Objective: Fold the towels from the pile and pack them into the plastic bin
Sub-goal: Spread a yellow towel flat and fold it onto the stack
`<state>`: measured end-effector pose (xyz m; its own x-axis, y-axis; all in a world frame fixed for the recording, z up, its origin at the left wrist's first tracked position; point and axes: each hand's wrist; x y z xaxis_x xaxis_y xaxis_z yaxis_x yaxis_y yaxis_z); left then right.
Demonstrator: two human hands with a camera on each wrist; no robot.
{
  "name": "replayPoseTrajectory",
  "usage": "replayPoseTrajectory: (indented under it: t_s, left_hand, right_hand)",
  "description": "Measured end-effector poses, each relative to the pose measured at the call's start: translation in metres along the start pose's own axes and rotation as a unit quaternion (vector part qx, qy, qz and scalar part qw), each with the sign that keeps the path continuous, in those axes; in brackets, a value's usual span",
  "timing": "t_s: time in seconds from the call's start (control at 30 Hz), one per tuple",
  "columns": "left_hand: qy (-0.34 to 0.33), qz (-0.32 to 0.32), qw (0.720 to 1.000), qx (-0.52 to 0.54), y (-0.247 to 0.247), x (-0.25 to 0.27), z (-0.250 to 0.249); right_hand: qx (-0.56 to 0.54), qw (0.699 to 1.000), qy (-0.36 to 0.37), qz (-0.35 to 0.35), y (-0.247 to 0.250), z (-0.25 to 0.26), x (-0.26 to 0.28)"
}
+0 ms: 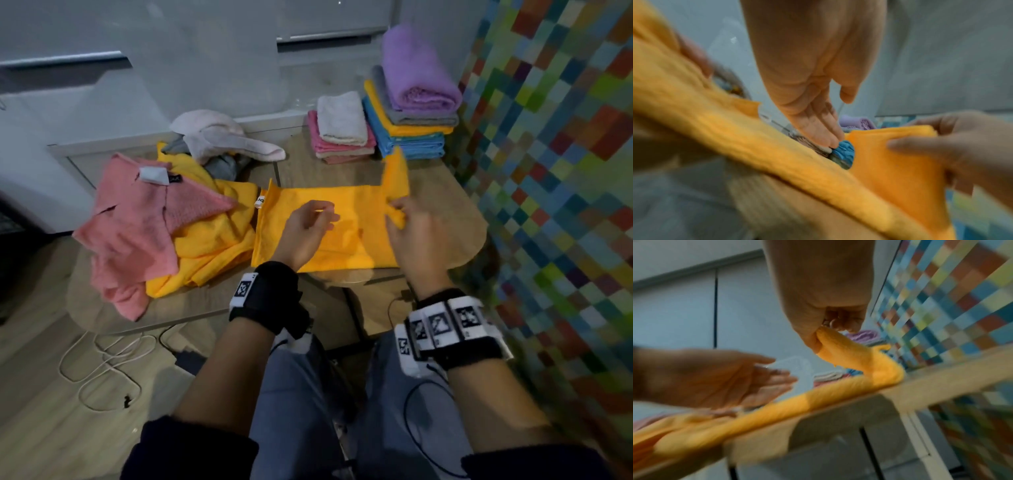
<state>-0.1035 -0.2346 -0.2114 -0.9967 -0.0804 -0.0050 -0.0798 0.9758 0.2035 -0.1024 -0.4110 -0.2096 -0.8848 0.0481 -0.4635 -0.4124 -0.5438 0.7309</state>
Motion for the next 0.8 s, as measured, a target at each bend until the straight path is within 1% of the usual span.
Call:
replayPoseTrajectory:
  t_s: [0.03, 0.07, 0.1, 0.13, 0.17, 0.2, 0.27, 0.37, 0.4, 0.43, 0.47, 0.5, 0.53, 0.57, 0.6, 0.67, 0.73, 0.77, 0.8]
  left_hand:
    - [0.050, 0.008, 0.996, 0.074, -0.004, -0.003, -0.003]
    - [0.098, 0.019, 0.987, 0.126, -0.007, -0.006, -0.005]
    - [0.138, 0.034, 0.979, 0.146, -0.010, -0.010, -0.005]
    - [0.161, 0.050, 0.976, 0.137, -0.013, -0.011, -0.004]
    - [0.165, 0.056, 0.978, 0.117, -0.016, -0.012, -0.003]
    - [0.156, 0.052, 0.981, 0.103, -0.018, -0.013, 0.000]
    - [0.123, 0.042, 0.988, 0.084, -0.020, -0.015, 0.004]
    - [0.072, 0.063, 0.995, 0.003, -0.021, -0.019, 0.005]
    - [0.054, 0.069, 0.996, -0.026, -0.022, -0.022, 0.006]
    - [0.036, 0.070, 0.996, -0.049, -0.021, -0.023, 0.006]
    - [0.017, 0.064, 0.996, -0.063, -0.021, -0.023, 0.007]
    - [0.001, 0.055, 0.996, -0.071, -0.020, -0.023, 0.009]
    - [-0.008, 0.047, 0.996, -0.075, -0.018, -0.023, 0.013]
    - [-0.009, 0.045, 0.996, -0.081, -0.017, -0.023, 0.017]
    - [-0.009, 0.044, 0.995, -0.093, -0.015, -0.022, 0.021]
    - [-0.011, 0.041, 0.991, -0.127, -0.012, -0.022, 0.025]
    - [-0.015, 0.040, 0.984, -0.171, -0.012, -0.021, 0.026]
    - [-0.019, 0.042, 0.978, -0.201, -0.012, -0.020, 0.025]
    - [-0.029, 0.043, 0.967, -0.251, -0.013, -0.019, 0.025]
  right_hand:
    - [-0.002, 0.999, 0.029, 0.021, -0.009, 0.008, 0.006]
    - [0.002, 0.998, 0.058, 0.039, -0.017, 0.015, 0.012]
    - [0.010, 0.995, 0.083, 0.059, -0.025, 0.017, 0.018]
    - [0.020, 0.992, 0.098, 0.083, -0.032, 0.018, 0.022]
    - [0.027, 0.988, 0.103, 0.114, -0.037, 0.018, 0.026]
    - [0.028, 0.984, 0.107, 0.140, -0.040, 0.017, 0.028]
    - [0.000, 0.981, 0.102, 0.164, -0.041, 0.013, 0.028]
    - [-0.118, 0.973, 0.073, 0.184, -0.033, 0.010, 0.026]
    - [-0.172, 0.966, 0.059, 0.182, -0.030, 0.009, 0.025]
    - [-0.219, 0.961, 0.046, 0.163, -0.029, 0.008, 0.024]
    - [-0.243, 0.960, 0.038, 0.130, -0.028, 0.007, 0.024]
    - [-0.239, 0.966, 0.035, 0.095, -0.029, 0.004, 0.023]
    - [-0.205, 0.976, 0.036, 0.068, -0.032, 0.000, 0.023]
    - [-0.149, 0.987, 0.036, 0.054, -0.034, -0.003, 0.024]
    - [-0.080, 0.995, 0.037, 0.051, -0.038, -0.005, 0.026]
    - [0.025, 0.997, 0.041, 0.068, -0.047, -0.008, 0.033]
    - [0.048, 0.995, 0.050, 0.074, -0.053, -0.012, 0.039]
    - [0.033, 0.996, 0.049, 0.066, -0.054, -0.014, 0.039]
    - [0.006, 0.998, 0.035, 0.053, -0.052, -0.015, 0.038]
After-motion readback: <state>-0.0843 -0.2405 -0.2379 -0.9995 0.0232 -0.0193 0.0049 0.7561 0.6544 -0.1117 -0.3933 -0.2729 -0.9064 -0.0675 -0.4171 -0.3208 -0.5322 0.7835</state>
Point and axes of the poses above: each hand's wrist, its own x-axis away from the middle knuckle, its own y-axis out of the back of the hand, z = x × y
